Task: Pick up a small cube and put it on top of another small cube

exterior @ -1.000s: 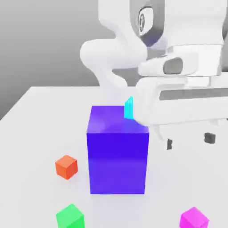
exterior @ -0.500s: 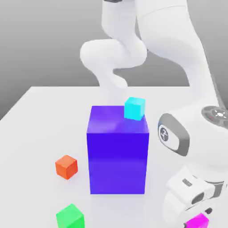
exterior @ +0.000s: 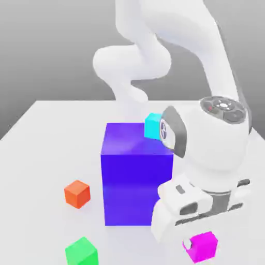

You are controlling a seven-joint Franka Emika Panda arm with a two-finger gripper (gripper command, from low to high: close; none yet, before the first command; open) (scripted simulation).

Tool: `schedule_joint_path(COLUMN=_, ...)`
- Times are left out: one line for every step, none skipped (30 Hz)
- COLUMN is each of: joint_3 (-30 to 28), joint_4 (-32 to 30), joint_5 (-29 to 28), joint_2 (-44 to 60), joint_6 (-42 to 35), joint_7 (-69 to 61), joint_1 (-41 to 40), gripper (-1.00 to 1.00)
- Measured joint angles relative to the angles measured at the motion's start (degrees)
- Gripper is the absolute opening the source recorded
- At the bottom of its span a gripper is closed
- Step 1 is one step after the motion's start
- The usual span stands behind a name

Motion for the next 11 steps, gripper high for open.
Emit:
schedule_joint_path(joint_3=-1.3, joint_4=-0.7, joint_5=0.9, joint_2=-1.0, joint_6=-0.3, joint_7=0.8, joint_1=-1.4, gripper=-1.00)
schedule_joint_path(joint_3=-2.6, joint_4=-1.4, joint_5=1.7, joint_2=-2.0, joint_6=-0.5, joint_7=1.7, joint_1=-2.8, gripper=-1.00)
schedule_joint_path(joint_3=-4.0, joint_4=-2.2, joint_5=2.6, joint_2=-3.1, joint_6=-0.8, joint_7=2.5, joint_1=-4.2, gripper=-1.00)
schedule_joint_path(joint_3=-5.3, joint_4=-2.7, joint_5=3.5, joint_2=-3.6, joint_6=-0.8, joint_7=3.3, joint_1=-5.6, gripper=-1.00)
schedule_joint_path(joint_3=-6.7, joint_4=-3.0, joint_5=4.4, joint_2=-3.2, joint_6=-0.1, joint_7=4.1, joint_1=-7.0, gripper=-1.00)
schedule_joint_path(joint_3=-7.8, joint_4=-3.0, joint_5=5.6, joint_2=-1.7, joint_6=1.5, joint_7=4.6, joint_1=-8.4, gripper=-1.00)
schedule_joint_path(joint_3=-8.3, joint_4=-2.9, joint_5=6.4, joint_2=0.1, joint_6=3.2, joint_7=4.7, joint_1=-9.1, gripper=-1.00)
schedule_joint_path(joint_3=-8.3, joint_4=-2.9, joint_5=7.0, joint_2=2.0, joint_6=5.0, joint_7=4.6, joint_1=-9.7, gripper=1.00)
schedule_joint_path(joint_3=-8.3, joint_4=-2.9, joint_5=7.0, joint_2=2.0, joint_6=5.0, joint_7=4.6, joint_1=-9.7, gripper=1.00)
schedule_joint_path(joint_3=-8.3, joint_4=-2.9, joint_5=7.0, joint_2=2.0, joint_6=5.0, joint_7=4.6, joint_1=-9.7, gripper=1.00)
schedule_joint_path(joint_3=-8.3, joint_4=-2.9, joint_5=7.0, joint_2=2.0, joint_6=5.0, joint_7=4.6, joint_1=-9.7, gripper=1.00)
